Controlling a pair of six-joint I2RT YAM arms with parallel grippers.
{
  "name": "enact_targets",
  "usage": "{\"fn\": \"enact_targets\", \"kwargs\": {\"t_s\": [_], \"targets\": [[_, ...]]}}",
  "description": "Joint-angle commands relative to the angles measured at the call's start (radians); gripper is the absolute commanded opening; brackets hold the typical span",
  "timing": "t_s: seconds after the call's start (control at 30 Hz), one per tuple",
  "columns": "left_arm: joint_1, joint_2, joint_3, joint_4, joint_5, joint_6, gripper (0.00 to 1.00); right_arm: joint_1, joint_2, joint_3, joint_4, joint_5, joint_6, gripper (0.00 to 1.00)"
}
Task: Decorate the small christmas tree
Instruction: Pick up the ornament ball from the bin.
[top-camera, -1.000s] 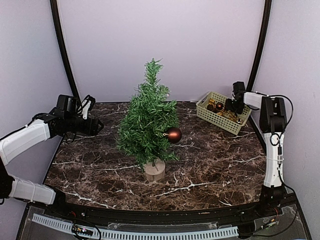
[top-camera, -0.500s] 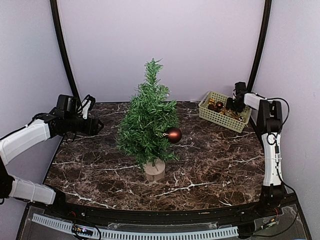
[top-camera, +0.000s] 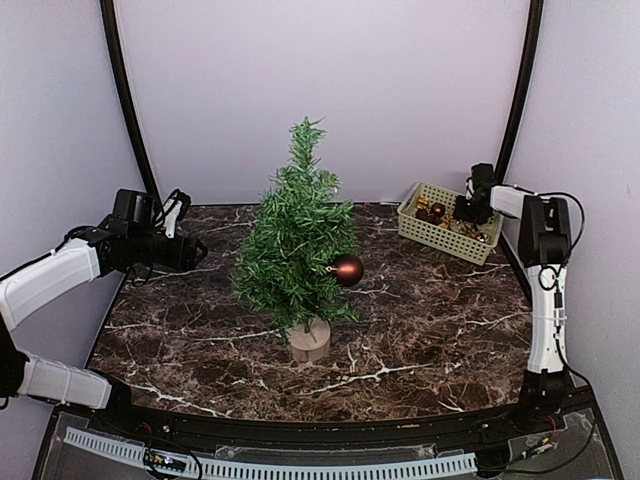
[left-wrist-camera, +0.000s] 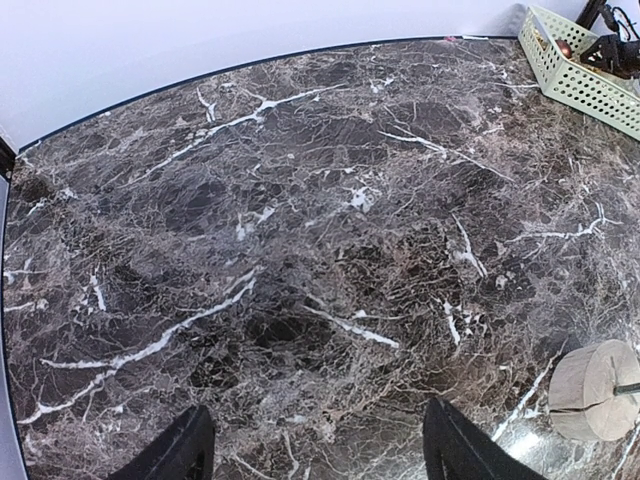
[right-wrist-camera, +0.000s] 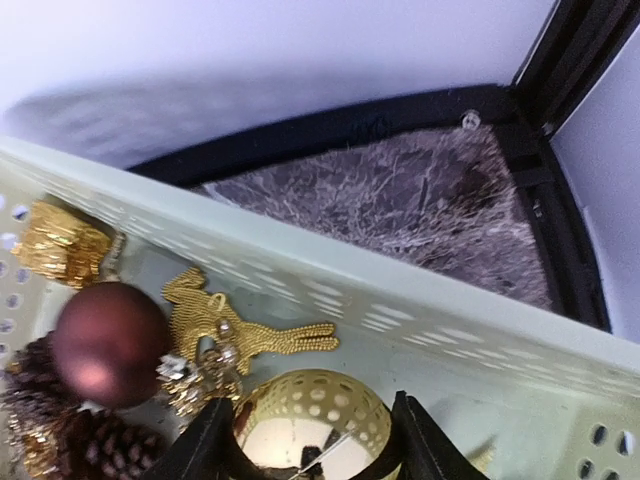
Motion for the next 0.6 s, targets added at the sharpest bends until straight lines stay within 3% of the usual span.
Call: {"fn": "enact_targets", "kwargs": {"t_s": [0.0, 0.37, 0.57], "targets": [[0.004, -0.057, 0.002, 0.026, 0.027, 0.002, 0.74, -0.003, -0.192, -0.062, 0.058, 0.014, -0.018, 0.45], [-0.020, -0.234, -0.058, 0.100, 0.162, -0.102, 0.74, 0.011, -0.668, -0.450, 0.188, -0.048, 0.051, 0.46], [-0.181, -0.328, -0.042, 0.109, 0.134, -0.180, 0.73, 0.115, -0.940, -0.642, 0.167, -0.026, 0.056, 0.46]]}}
